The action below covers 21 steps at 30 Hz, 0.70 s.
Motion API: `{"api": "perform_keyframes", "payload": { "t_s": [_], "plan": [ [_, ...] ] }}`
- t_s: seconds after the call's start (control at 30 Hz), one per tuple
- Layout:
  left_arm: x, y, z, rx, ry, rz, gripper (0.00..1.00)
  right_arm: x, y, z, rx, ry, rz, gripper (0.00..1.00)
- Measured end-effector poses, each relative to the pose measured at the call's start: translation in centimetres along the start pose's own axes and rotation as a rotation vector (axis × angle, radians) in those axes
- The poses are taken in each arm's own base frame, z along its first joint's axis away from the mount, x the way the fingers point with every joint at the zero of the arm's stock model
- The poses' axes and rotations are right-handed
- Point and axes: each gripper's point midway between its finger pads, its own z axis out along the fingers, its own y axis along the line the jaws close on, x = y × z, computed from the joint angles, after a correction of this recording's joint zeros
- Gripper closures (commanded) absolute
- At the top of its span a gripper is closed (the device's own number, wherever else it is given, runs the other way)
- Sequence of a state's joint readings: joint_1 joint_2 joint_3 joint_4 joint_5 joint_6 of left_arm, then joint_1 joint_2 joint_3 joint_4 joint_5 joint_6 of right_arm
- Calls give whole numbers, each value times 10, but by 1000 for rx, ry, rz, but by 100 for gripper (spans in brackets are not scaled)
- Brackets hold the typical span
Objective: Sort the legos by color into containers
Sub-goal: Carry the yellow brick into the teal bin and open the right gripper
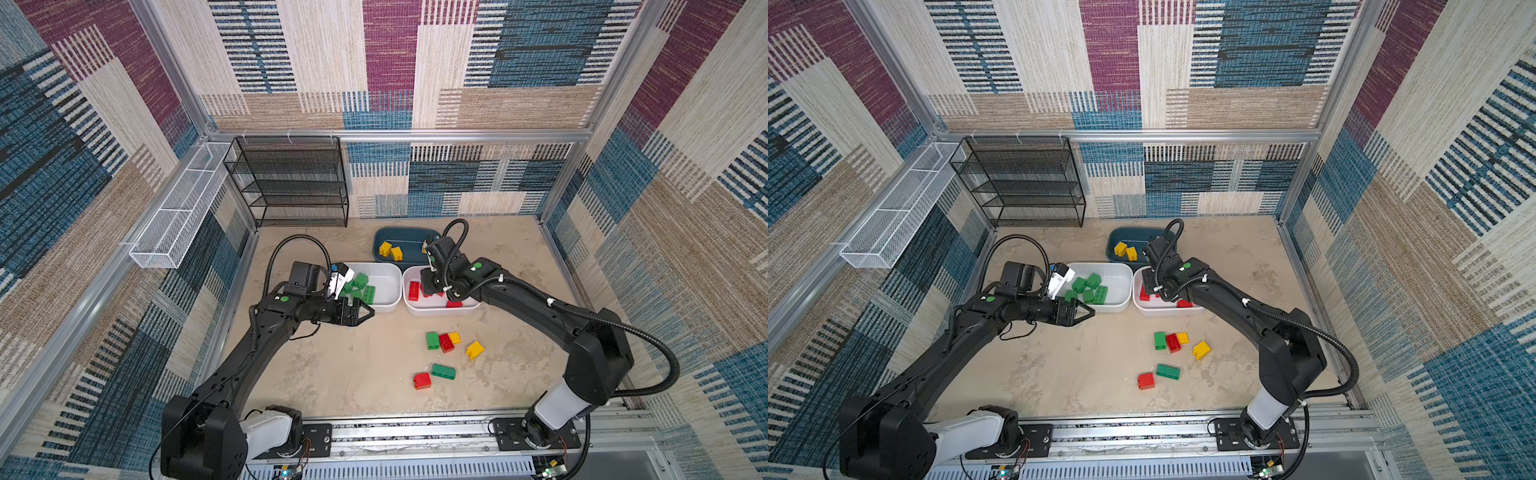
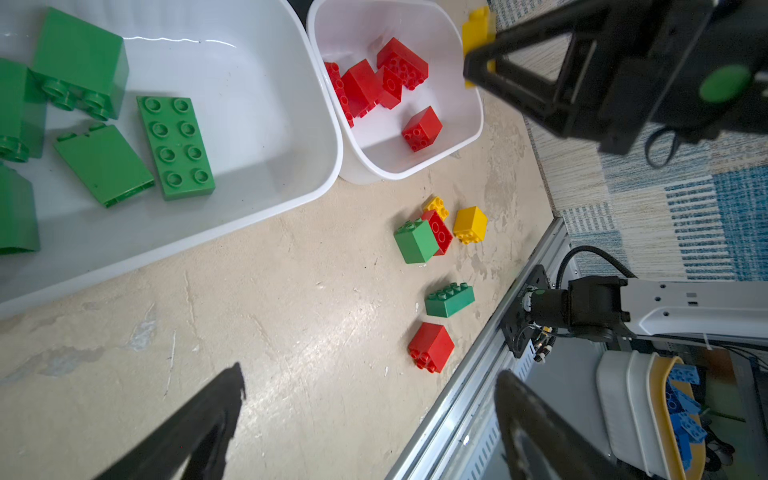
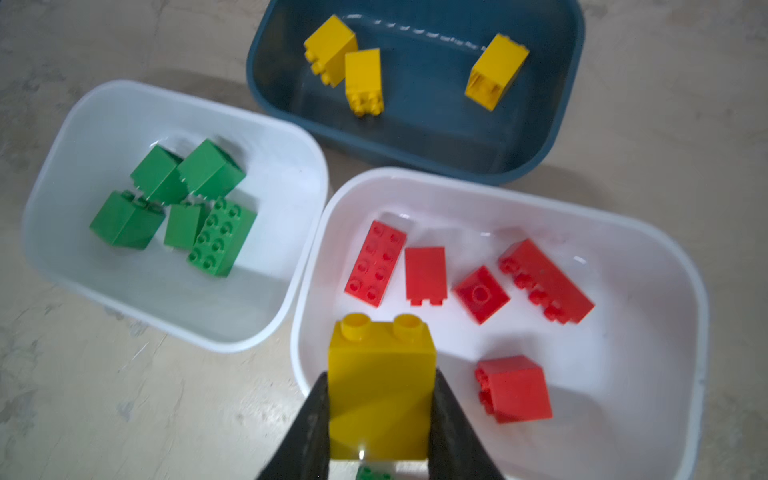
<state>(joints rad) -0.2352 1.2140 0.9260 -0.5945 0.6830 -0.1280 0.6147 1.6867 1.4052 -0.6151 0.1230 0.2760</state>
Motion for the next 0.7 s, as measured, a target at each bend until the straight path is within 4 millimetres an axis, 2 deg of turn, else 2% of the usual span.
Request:
{"api": "perform_keyframes", "payload": {
  "t_s": [0.2, 0.33, 0.53, 0.7],
  "plan": [
    [-2, 0, -1, 0, -7, 1, 4, -59, -16, 46, -17, -57, -46, 73],
    [-5, -2, -2, 1, -15, 3, 4, -87, -21, 81, -30, -80, -70, 72],
    [-6, -3, -3, 1, -17, 5, 4, -102, -12, 133, -67, -76, -118, 69],
    [-7, -3, -4, -1, -18, 6, 4, -109, -19, 164, -58, -79, -128, 66]
  ]
}}
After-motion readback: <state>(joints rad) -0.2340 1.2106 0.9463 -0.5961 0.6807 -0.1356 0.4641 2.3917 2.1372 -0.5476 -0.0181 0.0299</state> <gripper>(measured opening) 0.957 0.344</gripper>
